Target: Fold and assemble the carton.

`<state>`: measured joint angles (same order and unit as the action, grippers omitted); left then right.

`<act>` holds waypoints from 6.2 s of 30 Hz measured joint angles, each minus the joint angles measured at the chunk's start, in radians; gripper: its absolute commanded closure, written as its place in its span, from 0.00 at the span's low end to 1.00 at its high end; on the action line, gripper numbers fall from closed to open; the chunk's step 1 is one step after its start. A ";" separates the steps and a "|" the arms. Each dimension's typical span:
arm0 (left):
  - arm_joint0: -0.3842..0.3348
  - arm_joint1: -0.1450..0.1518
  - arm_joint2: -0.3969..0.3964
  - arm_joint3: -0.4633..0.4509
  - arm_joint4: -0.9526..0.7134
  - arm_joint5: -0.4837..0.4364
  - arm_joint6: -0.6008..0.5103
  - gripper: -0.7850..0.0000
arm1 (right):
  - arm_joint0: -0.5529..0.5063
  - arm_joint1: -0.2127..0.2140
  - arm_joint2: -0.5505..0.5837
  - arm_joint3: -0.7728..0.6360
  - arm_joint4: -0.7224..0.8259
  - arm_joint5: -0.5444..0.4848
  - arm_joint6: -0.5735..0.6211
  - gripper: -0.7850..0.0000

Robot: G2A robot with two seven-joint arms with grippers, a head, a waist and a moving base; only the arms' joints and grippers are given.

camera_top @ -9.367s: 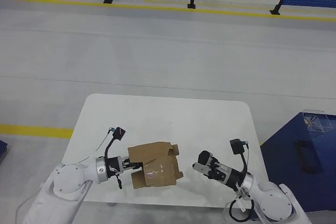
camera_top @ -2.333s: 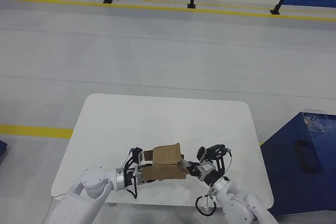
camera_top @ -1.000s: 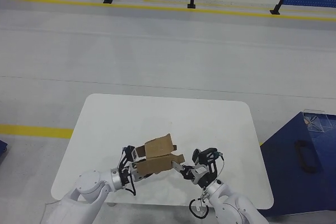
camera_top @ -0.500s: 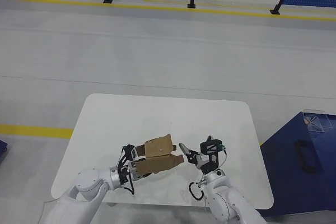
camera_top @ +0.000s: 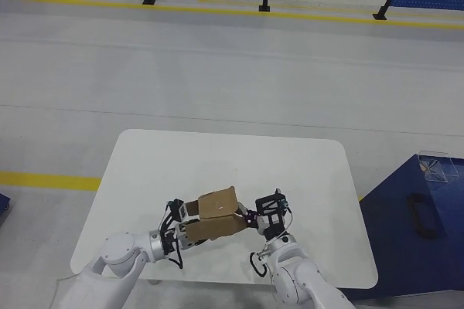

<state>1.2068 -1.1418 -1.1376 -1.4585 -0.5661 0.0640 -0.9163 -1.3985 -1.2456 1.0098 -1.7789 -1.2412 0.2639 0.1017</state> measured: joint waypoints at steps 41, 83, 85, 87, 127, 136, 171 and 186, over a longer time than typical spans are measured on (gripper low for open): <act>-0.040 -0.015 0.043 0.021 -0.025 0.015 0.012 1.00 | -0.085 -0.016 0.104 0.108 0.174 -0.213 0.052 0.00; -0.003 -0.020 0.067 -0.011 0.002 0.019 0.044 1.00 | -0.181 -0.001 0.237 -0.127 0.283 -0.325 0.071 0.00; -0.001 -0.020 0.066 -0.011 0.004 0.019 0.045 1.00 | -0.180 -0.001 0.235 -0.132 0.273 -0.324 0.078 0.00; 0.000 -0.020 0.066 -0.012 0.005 0.018 0.046 1.00 | -0.178 0.000 0.232 -0.135 0.261 -0.322 0.086 0.00; -0.005 -0.023 0.066 0.004 -0.005 0.013 0.031 1.00 | -0.170 -0.009 0.217 -0.083 0.274 -0.303 0.107 0.00; -0.013 -0.025 0.071 0.013 -0.004 0.014 0.033 1.00 | -0.164 -0.012 0.226 -0.087 0.305 -0.303 0.070 0.00; -0.057 -0.055 0.102 0.066 -0.119 -0.022 0.129 1.00 | -0.173 -0.020 0.492 -0.044 0.475 -0.255 -0.426 0.00; 0.073 -0.074 0.118 -0.338 -0.272 0.422 0.644 1.00 | -0.173 -0.020 0.492 -0.044 0.475 -0.255 -0.426 0.00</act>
<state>1.2797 -1.2159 -1.0200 -1.7967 -0.8384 0.4858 -0.2722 -1.5718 -1.2658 1.5020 -1.8226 -0.7666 0.0084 -0.3242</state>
